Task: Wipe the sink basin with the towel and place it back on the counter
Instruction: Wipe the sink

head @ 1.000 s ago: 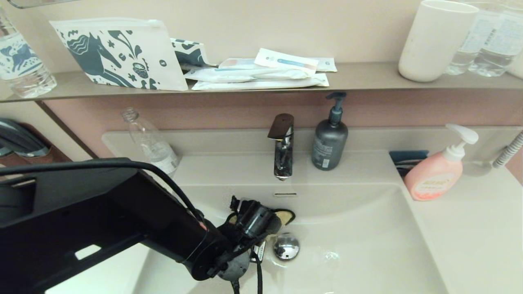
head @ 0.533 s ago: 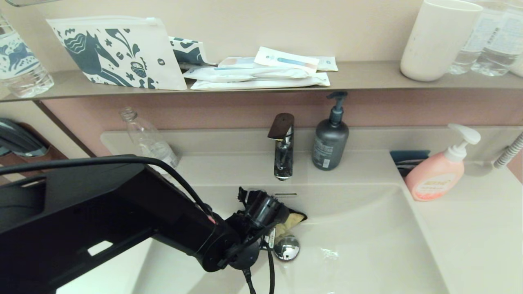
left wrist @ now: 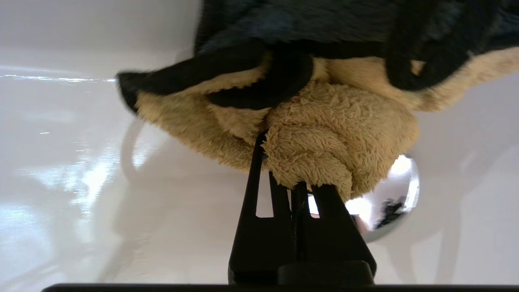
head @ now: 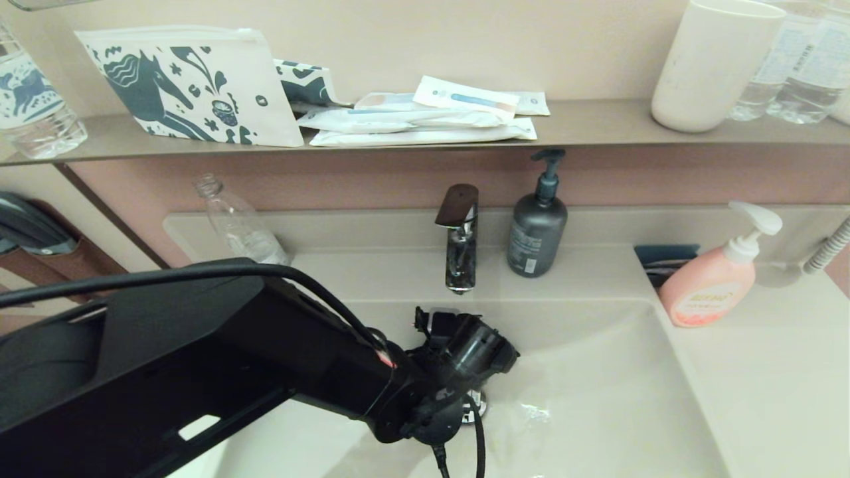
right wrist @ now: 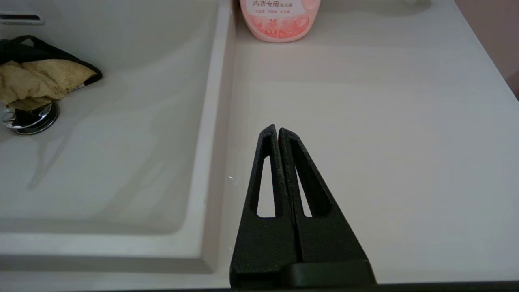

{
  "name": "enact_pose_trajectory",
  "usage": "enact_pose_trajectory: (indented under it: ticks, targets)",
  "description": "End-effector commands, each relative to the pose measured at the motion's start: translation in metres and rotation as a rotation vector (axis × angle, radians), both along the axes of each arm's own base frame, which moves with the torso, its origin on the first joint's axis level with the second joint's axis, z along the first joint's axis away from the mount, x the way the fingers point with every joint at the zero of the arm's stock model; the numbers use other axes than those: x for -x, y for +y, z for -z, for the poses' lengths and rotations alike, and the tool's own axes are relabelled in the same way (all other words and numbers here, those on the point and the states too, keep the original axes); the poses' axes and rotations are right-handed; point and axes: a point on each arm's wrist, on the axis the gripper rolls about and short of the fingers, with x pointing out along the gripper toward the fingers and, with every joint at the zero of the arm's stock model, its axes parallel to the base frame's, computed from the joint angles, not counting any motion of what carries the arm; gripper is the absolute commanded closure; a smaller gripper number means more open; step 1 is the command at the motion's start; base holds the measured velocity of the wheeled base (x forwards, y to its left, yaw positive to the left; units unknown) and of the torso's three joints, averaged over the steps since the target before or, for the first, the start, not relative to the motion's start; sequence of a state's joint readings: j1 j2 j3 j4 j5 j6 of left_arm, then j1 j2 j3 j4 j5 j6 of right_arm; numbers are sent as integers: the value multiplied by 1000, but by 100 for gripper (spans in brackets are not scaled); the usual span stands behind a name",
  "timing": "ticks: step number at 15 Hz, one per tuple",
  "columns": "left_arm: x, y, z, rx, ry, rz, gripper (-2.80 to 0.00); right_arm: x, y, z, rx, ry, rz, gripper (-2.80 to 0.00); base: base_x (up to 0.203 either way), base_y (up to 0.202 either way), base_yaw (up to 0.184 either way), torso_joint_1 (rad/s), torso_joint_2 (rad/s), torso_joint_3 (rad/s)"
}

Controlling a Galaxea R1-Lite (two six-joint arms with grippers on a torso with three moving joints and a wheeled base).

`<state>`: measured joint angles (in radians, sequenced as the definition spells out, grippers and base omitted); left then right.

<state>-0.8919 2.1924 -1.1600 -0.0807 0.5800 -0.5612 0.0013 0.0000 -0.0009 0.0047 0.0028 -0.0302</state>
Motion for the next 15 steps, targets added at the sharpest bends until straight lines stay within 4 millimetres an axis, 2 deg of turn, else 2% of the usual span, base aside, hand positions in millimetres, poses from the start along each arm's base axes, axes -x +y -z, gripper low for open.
enact_pose_trajectory:
  ticks: [1, 6, 9, 15]
  targets:
    - [4, -10, 9, 2, 10, 11, 0, 0, 0, 0, 0, 1, -1, 0, 0, 0, 0, 0, 0, 0]
    - [15, -26, 10, 54, 12, 15, 0, 0, 0, 0, 0, 1, -1, 0, 0, 0, 0, 0, 0, 0]
    - [35, -36, 24, 68, 47, 15, 0, 0, 0, 0, 0, 1, -1, 0, 0, 0, 0, 0, 0, 0]
    - [70, -26, 51, -21, 148, 4, 0, 0, 0, 0, 0, 2, -1, 0, 0, 0, 0, 0, 0, 0]
